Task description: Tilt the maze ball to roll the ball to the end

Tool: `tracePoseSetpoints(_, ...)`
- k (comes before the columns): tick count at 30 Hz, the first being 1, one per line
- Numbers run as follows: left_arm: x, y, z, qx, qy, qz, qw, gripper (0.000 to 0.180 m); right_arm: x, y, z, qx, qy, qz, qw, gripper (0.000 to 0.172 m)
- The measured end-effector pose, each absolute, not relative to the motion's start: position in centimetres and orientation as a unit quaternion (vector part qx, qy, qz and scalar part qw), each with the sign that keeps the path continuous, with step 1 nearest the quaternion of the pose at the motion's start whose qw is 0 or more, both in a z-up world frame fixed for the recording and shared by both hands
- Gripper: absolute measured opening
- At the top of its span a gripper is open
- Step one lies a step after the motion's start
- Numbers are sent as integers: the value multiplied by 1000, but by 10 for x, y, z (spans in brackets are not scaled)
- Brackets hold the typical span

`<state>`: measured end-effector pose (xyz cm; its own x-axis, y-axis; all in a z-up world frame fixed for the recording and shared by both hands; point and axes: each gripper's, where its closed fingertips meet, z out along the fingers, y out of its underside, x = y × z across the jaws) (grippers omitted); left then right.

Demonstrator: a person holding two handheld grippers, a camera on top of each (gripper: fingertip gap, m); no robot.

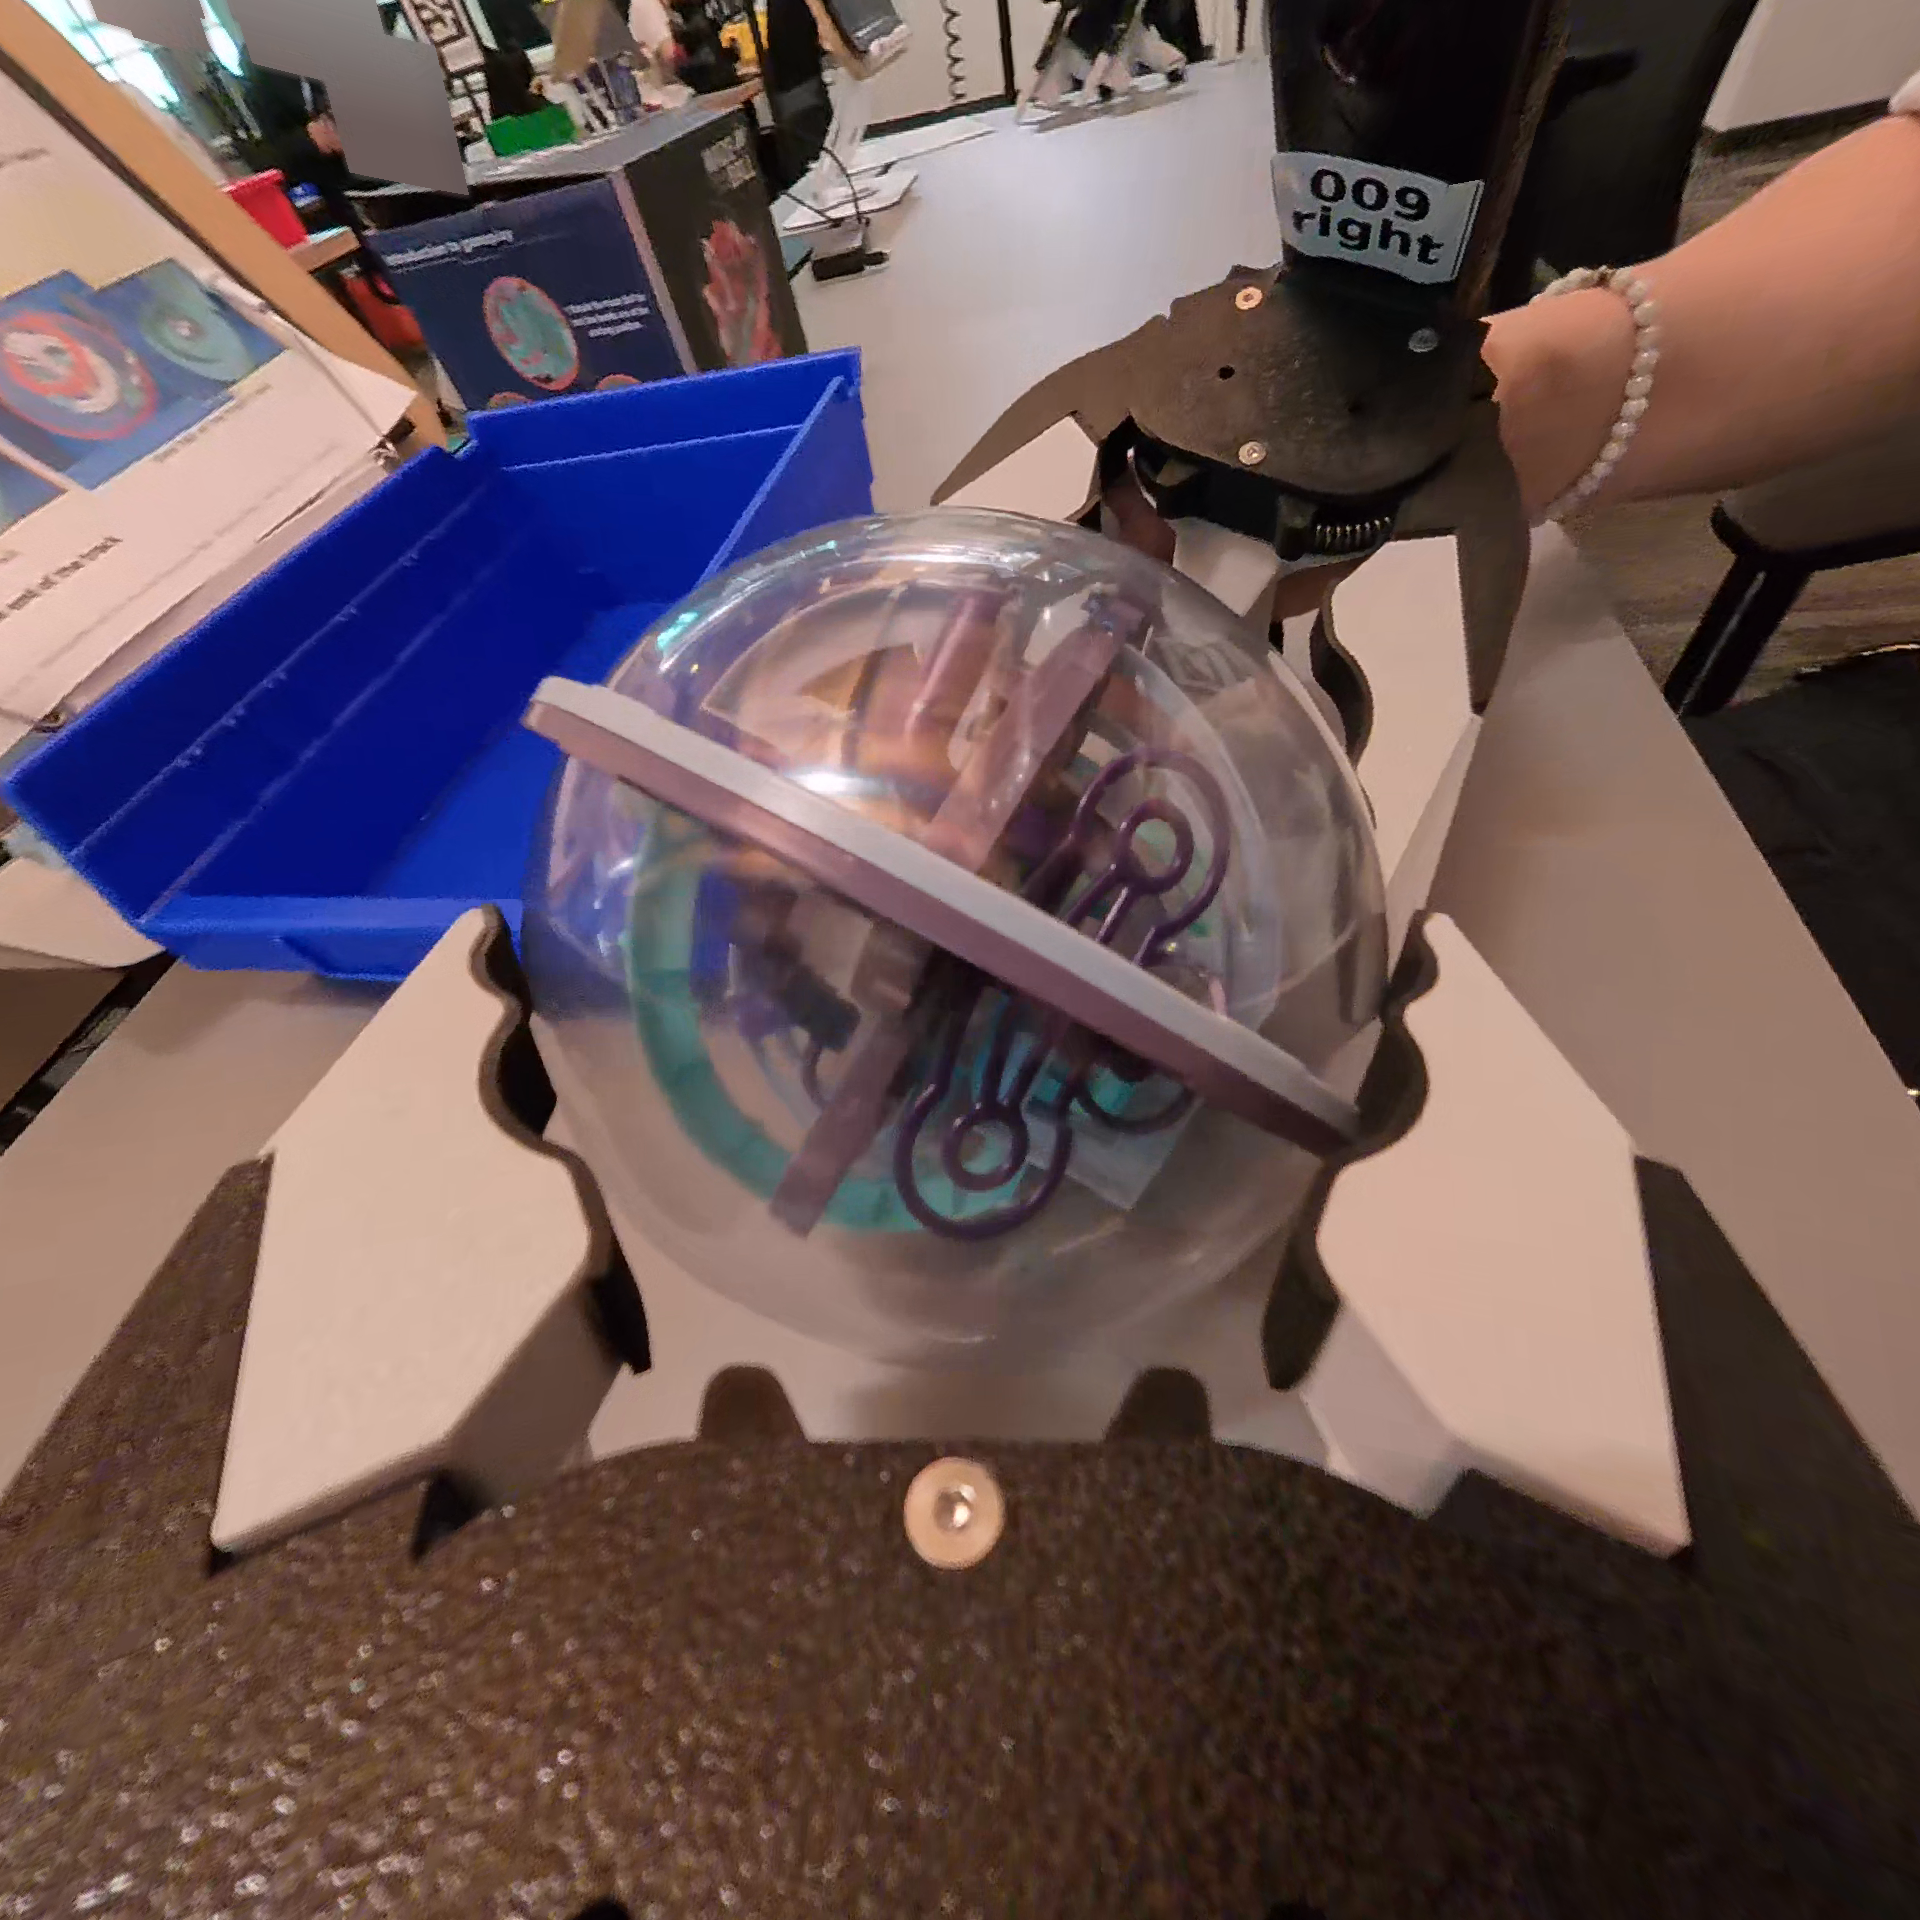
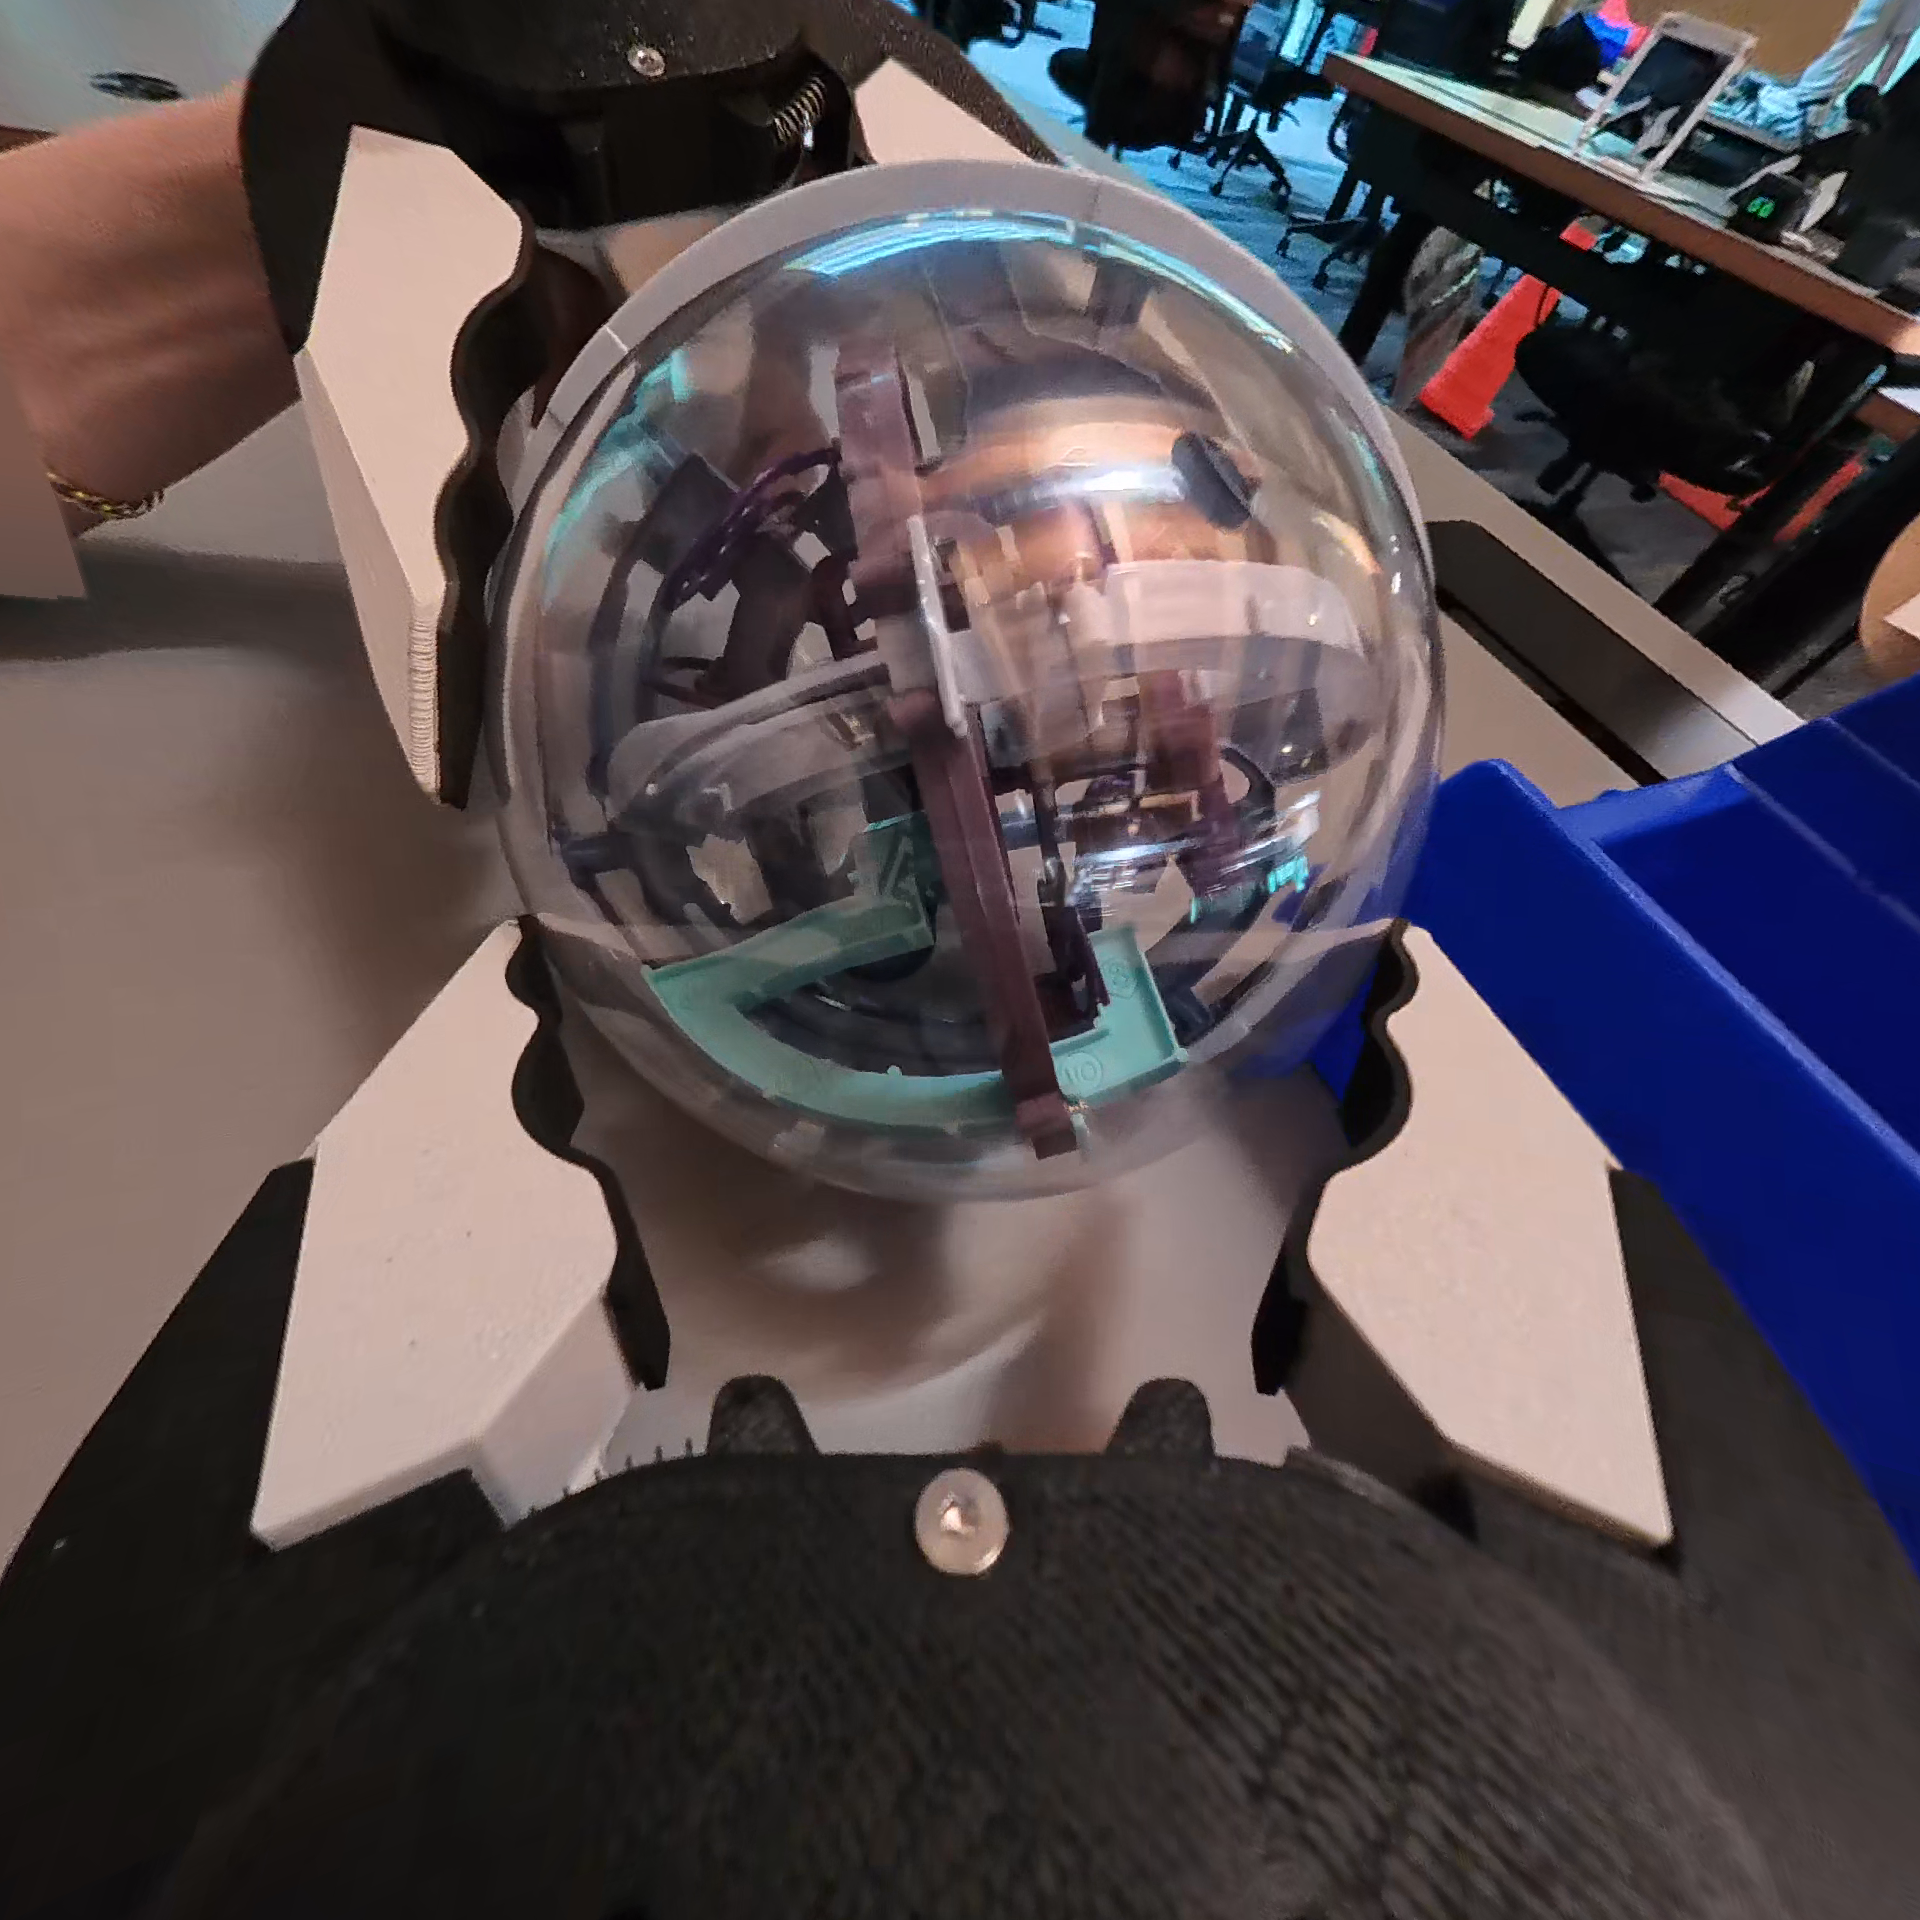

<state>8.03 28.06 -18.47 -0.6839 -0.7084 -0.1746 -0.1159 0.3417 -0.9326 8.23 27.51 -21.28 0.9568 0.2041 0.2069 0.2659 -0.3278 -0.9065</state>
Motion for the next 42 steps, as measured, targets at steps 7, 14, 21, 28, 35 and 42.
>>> tracePoseSetpoints(7,80,273,-185,-259,783,-485,291,154,82,266,-211,-808,-140,-30,572,146)
tracePoseSetpoints(14,76,268,-186,-255,805,-443,302,154,87,257,-216,-819,-218,-76,525,144)
tracePoseSetpoints(21,79,263,-194,-268,819,-407,303,154,84,262,-209,-788,-287,-83,538,157)
tracePoseSetpoints(28,82,245,-183,-279,778,-459,327,157,81,251,-207,-773,-258,-66,576,157)
tracePoseSetpoints(35,87,223,-172,-260,749,-485,369,157,85,236,-210,-771,-230,-79,589,157)
tracePoseSetpoints(42,82,202,-162,-234,767,-483,351,147,90,219,-217,-782,-219,-103,574,157)
